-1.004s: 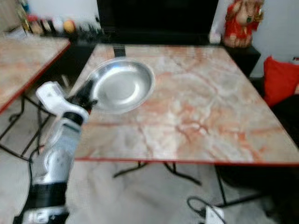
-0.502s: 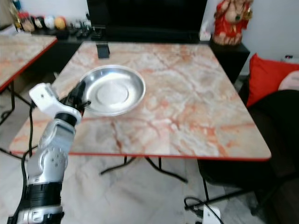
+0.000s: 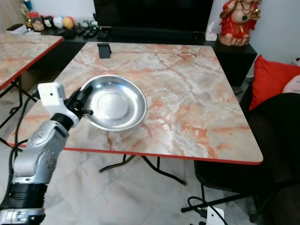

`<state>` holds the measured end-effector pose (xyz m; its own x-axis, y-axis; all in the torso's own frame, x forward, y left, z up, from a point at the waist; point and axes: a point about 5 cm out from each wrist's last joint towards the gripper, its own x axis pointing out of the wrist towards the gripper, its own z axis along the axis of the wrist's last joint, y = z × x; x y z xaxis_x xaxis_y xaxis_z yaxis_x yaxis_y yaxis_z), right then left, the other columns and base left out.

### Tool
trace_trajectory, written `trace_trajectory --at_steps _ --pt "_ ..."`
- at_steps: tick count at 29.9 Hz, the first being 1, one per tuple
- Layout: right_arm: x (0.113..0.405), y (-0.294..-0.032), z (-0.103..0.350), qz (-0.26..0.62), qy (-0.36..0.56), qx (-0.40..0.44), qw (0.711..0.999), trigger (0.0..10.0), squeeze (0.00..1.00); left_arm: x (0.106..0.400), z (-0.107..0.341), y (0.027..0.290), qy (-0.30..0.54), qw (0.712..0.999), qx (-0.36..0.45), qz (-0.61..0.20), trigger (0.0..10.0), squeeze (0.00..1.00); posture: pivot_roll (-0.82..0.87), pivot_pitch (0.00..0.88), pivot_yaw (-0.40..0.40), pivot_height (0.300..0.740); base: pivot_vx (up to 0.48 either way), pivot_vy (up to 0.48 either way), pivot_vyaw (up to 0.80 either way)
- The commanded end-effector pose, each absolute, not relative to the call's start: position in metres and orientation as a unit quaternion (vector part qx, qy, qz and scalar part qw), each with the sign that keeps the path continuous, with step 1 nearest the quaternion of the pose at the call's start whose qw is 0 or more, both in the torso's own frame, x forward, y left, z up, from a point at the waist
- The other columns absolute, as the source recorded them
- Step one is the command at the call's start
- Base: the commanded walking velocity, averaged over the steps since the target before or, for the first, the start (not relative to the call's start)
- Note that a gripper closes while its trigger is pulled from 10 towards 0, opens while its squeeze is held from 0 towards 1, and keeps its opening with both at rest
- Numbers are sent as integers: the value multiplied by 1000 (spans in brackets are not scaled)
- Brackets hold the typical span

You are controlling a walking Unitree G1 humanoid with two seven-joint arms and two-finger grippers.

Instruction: Setting the table

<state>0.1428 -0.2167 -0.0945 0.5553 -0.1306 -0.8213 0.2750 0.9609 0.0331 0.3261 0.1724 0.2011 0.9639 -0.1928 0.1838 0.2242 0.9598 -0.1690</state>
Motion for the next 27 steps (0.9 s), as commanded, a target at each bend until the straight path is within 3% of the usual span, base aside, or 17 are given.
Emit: trace_trajectory --at_steps 1,11,23,27 --pt "142 -217 -95 -121 455 85 878 10000 0 324 198 174 -72 986 -96 -113 10000 0 19 4 -34 740 0 0 0" --pt "143 -216 -94 -119 455 83 879 10000 0 324 191 171 -63 981 -139 -117 10000 0 21 0 -30 740 0 0 0" --pt "143 -216 -95 -120 456 83 878 10000 0 326 189 164 -62 980 -147 -123 10000 0 16 0 -26 740 0 -269 0" --pt "142 -216 -95 -118 457 81 878 10000 0 327 190 166 -64 981 -144 -117 10000 0 18 0 -29 740 0 0 0"
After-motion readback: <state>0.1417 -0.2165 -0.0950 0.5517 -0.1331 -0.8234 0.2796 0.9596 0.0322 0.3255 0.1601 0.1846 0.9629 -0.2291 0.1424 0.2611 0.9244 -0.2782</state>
